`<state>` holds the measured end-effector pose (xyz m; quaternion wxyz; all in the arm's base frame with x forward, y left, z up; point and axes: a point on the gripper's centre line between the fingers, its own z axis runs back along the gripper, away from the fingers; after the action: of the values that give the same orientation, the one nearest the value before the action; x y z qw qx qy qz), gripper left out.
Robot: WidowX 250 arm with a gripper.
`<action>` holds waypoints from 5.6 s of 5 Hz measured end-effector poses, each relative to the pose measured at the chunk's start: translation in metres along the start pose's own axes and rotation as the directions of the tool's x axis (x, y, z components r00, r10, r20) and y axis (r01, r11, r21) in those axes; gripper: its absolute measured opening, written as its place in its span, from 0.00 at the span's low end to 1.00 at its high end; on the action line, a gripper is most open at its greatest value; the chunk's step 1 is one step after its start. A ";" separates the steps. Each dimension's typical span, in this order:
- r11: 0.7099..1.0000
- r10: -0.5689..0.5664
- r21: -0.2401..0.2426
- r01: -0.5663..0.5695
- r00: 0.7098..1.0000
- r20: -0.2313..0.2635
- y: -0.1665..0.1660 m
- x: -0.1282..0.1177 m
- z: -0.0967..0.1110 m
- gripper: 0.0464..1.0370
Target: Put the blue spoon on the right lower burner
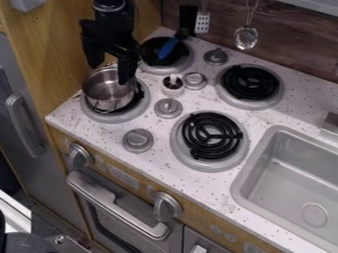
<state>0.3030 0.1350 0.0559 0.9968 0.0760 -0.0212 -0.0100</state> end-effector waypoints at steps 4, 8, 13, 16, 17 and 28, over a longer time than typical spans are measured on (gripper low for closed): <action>0.977 -0.197 -0.064 0.203 0.977 0.085 -0.044 0.051 -0.029 0.96; 0.998 0.061 0.008 -0.065 0.975 0.214 -0.008 0.158 -0.092 0.96; 0.972 0.226 0.015 -0.234 0.953 0.202 0.031 0.195 -0.125 0.96; 0.962 0.269 -0.009 -0.274 0.936 0.225 0.033 0.211 -0.130 0.91; 0.963 0.264 -0.004 -0.270 0.940 0.218 0.031 0.209 -0.135 0.65; 0.995 -0.085 -0.053 0.088 0.995 0.058 -0.111 0.018 -0.062 0.33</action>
<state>0.3220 0.0339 -0.0212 0.9962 0.0486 -0.0452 -0.0559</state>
